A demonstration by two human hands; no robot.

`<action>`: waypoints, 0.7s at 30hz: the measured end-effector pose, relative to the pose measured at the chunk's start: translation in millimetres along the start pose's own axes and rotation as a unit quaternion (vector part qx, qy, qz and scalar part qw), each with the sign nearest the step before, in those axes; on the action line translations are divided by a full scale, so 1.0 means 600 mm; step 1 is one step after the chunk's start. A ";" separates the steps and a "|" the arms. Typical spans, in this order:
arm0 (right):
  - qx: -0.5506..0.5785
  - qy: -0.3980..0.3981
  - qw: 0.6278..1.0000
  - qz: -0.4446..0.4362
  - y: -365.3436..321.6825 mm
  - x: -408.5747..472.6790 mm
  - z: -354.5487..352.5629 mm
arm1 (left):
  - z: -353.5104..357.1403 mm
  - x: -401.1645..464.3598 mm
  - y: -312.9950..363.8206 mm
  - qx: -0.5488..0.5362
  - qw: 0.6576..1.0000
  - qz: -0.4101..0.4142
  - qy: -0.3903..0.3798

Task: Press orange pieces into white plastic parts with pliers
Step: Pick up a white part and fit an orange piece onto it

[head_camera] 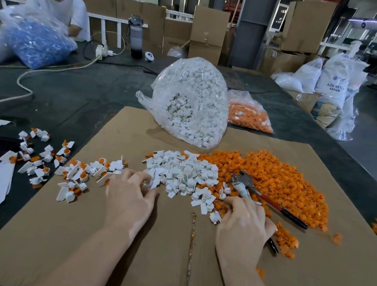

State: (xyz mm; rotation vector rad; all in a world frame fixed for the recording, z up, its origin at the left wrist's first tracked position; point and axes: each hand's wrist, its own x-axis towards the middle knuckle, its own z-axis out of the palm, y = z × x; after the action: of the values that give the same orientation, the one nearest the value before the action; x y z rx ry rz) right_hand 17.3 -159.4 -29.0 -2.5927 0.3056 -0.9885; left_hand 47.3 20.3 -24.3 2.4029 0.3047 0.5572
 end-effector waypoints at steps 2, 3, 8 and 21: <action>-0.011 -0.003 1.000 0.007 0.000 0.001 0.001 | -0.001 -0.001 0.002 0.016 1.000 0.012 -0.008; -0.016 -0.006 1.000 0.011 -0.001 0.001 0.001 | -0.002 -0.002 0.002 0.017 1.000 0.021 -0.005; -0.010 -0.027 1.000 0.011 -0.002 0.002 0.003 | -0.005 -0.007 0.006 0.012 0.999 0.040 0.004; -0.035 -0.111 0.993 0.008 0.000 0.004 0.004 | -0.003 -0.006 0.004 -0.012 1.000 0.019 -0.004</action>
State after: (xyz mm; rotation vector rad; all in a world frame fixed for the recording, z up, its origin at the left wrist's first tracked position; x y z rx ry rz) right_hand 21.0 -159.7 -29.2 -2.7267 0.3082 -0.6859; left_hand 43.4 17.9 -22.8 2.3912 0.2477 0.5656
